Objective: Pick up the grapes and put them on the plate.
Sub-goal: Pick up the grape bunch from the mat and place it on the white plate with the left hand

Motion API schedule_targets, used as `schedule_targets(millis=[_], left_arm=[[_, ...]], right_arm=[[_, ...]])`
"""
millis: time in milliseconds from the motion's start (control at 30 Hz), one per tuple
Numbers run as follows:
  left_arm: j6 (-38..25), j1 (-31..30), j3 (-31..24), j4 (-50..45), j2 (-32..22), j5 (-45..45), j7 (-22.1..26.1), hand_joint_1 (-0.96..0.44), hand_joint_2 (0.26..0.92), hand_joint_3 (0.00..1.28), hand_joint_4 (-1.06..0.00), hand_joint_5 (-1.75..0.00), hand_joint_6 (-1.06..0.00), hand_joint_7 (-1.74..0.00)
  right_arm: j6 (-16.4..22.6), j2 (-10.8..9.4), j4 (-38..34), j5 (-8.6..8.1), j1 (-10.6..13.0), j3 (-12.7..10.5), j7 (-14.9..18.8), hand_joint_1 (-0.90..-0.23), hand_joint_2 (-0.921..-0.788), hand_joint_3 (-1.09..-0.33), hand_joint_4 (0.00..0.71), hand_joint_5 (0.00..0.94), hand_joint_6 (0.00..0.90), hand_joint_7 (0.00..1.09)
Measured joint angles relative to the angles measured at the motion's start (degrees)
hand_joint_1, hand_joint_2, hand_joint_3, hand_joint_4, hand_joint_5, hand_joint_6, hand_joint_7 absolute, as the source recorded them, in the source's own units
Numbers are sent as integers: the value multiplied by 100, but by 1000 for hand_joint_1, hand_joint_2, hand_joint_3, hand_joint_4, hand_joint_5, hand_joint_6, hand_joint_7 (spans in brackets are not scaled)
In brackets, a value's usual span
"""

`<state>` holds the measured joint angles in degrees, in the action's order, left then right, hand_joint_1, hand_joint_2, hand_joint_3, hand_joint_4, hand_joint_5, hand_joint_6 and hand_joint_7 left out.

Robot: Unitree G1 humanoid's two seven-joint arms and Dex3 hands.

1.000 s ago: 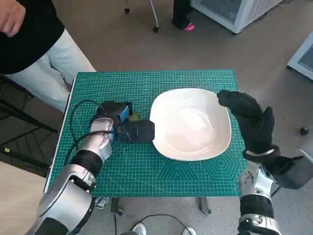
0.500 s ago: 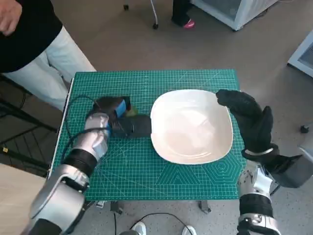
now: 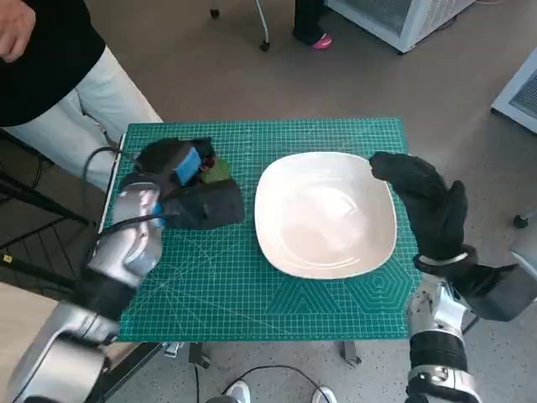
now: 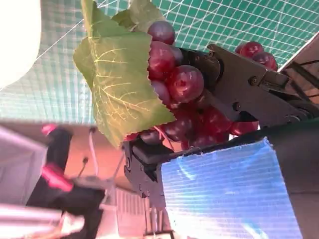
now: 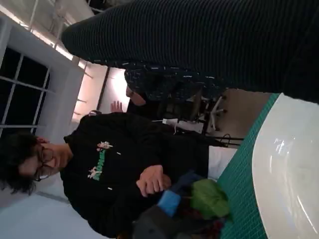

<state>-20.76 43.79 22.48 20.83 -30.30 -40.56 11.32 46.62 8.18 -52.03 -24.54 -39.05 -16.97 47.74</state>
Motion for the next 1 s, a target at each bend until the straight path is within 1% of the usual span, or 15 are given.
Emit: schedule_targets(millis=[133, 233, 433, 667, 733, 867, 933, 1000], left_arm=[[-132, -273, -198, -707, -95, -5, 76, 1, 921, 101, -639, -1222, -598, -1184], [-158, -389, -295, -986, -107, -19, 79, 1, 921, 93, -662, -1199, -590, -1191], [-193, -518, -351, -1133, -107, -94, 79, 1, 921, 90, -671, -1196, -588, -1188], [-194, -628, -384, -1210, -104, -117, 131, 1, 921, 94, -675, -1179, -576, -1213], [-194, -634, -387, -1247, -103, -136, 156, 1, 921, 95, -676, -1196, -575, -1195], [-195, -625, -380, -1324, -87, -212, 206, 1, 921, 98, -664, -1284, -597, -1098], [-195, -605, -362, -1337, -66, -235, 244, 1, 920, 97, -659, -1284, -601, -1099], [-196, -578, -322, -1339, -32, -265, 289, 1, 920, 96, -656, -1252, -599, -1136]], right_arm=[[-1, -22, -16, 1, -11, 6, -24, -398, -921, -540, 555, 1, 512, 5], [-5, -44, -21, 1, -22, 14, -27, -397, -921, -540, 554, 1, 512, 5], [-35, -98, -42, 6, -52, 32, -29, -394, -921, -542, 554, 0, 511, 4], [-51, -104, -52, 0, -54, 30, -27, -392, -921, -544, 554, 1, 512, 4], [-62, -104, -52, -1, -54, 29, -26, -391, -921, -543, 555, 1, 512, 4], [-89, -104, -51, -2, -54, 29, -23, -391, -921, -542, 555, 1, 513, 4], [-96, -104, -50, -4, -54, 25, -18, -391, -921, -542, 556, 1, 514, 5], [-100, -103, -50, -7, -54, 20, -7, -391, -921, -541, 556, 1, 514, 5]])
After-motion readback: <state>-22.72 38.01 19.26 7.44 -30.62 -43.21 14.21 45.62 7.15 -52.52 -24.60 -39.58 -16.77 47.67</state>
